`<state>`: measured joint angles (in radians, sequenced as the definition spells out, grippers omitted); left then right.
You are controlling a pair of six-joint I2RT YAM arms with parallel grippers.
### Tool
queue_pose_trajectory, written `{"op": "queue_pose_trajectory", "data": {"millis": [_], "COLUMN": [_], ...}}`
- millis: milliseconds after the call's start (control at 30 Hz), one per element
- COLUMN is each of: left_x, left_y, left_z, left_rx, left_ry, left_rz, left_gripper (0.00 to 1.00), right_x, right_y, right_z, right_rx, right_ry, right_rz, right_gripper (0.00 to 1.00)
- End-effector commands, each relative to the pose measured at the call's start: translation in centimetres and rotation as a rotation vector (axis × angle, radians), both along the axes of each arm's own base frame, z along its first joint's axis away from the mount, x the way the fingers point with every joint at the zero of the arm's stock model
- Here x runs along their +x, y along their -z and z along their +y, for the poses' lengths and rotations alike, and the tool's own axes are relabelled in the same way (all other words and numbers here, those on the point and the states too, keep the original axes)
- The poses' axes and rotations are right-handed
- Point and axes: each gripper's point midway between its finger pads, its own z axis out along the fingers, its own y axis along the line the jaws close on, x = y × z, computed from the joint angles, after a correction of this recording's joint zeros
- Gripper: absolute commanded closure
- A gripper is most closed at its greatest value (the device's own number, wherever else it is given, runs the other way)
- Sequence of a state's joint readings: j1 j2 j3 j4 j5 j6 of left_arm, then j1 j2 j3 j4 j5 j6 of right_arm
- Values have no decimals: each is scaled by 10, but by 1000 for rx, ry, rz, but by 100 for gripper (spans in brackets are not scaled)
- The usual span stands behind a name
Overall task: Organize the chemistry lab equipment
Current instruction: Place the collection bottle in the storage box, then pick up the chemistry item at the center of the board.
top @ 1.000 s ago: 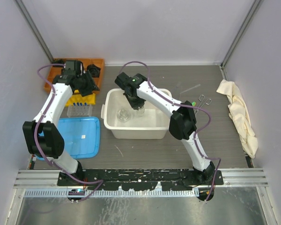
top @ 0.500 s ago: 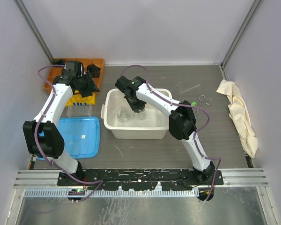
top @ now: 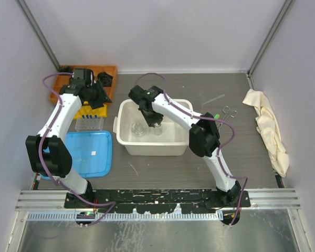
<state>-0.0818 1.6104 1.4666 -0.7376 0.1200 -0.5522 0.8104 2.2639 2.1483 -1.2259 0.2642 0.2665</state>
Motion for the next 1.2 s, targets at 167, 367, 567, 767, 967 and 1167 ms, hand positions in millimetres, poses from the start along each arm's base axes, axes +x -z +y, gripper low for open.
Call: {"op": "queue_pose_trajectory", "data": {"millis": [167,367,567,767,967,1167], "left_x": [3,4,4,4,7,10], "left_y": [-19,-21,-22,-22,-28,-32], "left_z": [1,1,-1,-3,-5,-8], "left_rx": [-7,-10,-17,-24,-35,-38], "left_ry": [9,12,15,18,23,27], "left_rz": [-68,-72,-76,-75,-94,-105], "left_gripper": [53,54,54,54,54,54], "right_x": [12,19,22,43,87,129], "right_y": [-52,-91,-124,-175,-220,-248], "right_z": [17,19,15,-20,-115,-207], "right_rx": [133,185,222,323,443,471], "right_ry": [10,16,29,118,316,528], "right_rz": [-123,-189,-248,-325,-386,-542], "right_gripper": [63,63,63,62,63,64]}}
